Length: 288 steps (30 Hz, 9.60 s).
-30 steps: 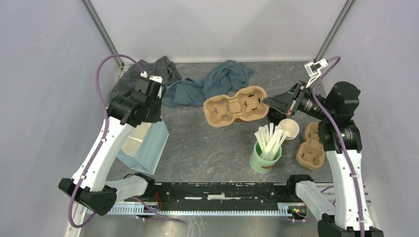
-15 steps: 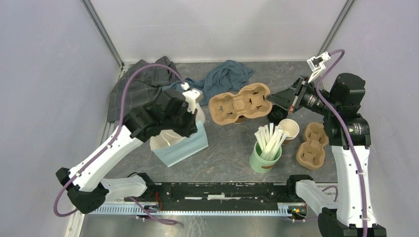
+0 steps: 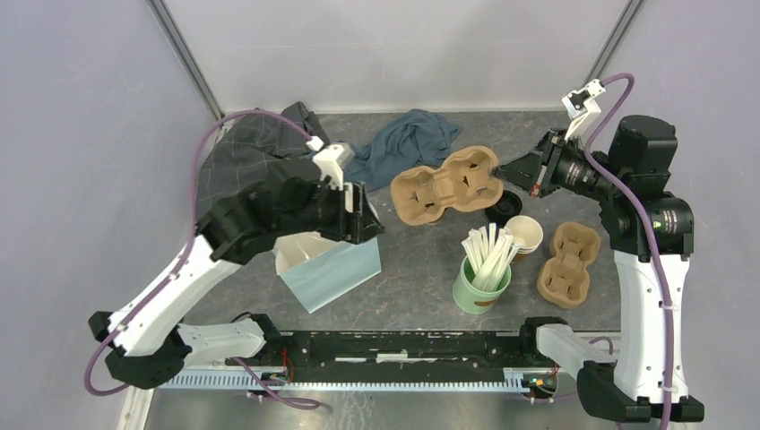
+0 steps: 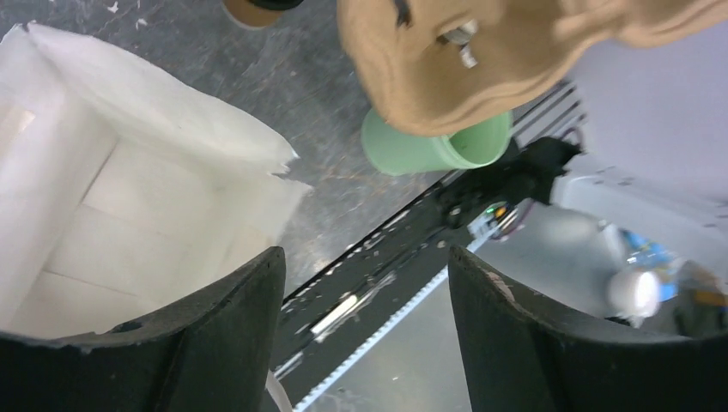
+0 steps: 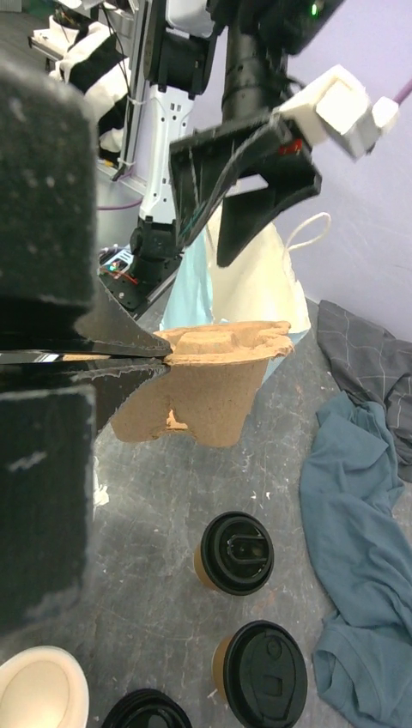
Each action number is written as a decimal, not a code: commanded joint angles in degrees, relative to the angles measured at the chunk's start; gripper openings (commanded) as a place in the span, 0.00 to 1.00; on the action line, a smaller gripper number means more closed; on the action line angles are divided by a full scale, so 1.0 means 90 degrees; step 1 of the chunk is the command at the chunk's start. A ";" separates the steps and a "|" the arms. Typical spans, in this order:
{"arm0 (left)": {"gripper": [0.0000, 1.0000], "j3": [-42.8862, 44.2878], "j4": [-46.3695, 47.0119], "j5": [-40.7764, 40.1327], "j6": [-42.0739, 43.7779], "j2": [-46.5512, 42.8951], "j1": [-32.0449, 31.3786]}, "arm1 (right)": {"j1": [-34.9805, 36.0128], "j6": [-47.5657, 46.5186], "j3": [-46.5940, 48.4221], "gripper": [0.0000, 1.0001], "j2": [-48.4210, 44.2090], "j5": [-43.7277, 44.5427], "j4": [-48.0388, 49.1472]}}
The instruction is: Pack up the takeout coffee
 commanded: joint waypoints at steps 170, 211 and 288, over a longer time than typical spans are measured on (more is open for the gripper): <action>0.02 -0.2035 -0.0043 -0.1915 -0.3837 -0.1803 -0.0023 | 0.5833 0.0420 0.0781 0.00 0.2396 0.5910 0.0462; 0.02 -0.1459 -0.0881 -0.3081 -0.3151 -0.1416 -0.0023 | 0.5832 -0.0059 0.1118 0.00 0.3003 0.5011 -0.0307; 0.02 -0.0715 -0.1084 -0.2801 -0.2143 -0.0462 -0.0006 | 0.5115 -0.1063 0.0502 0.67 0.3108 0.6460 -0.0510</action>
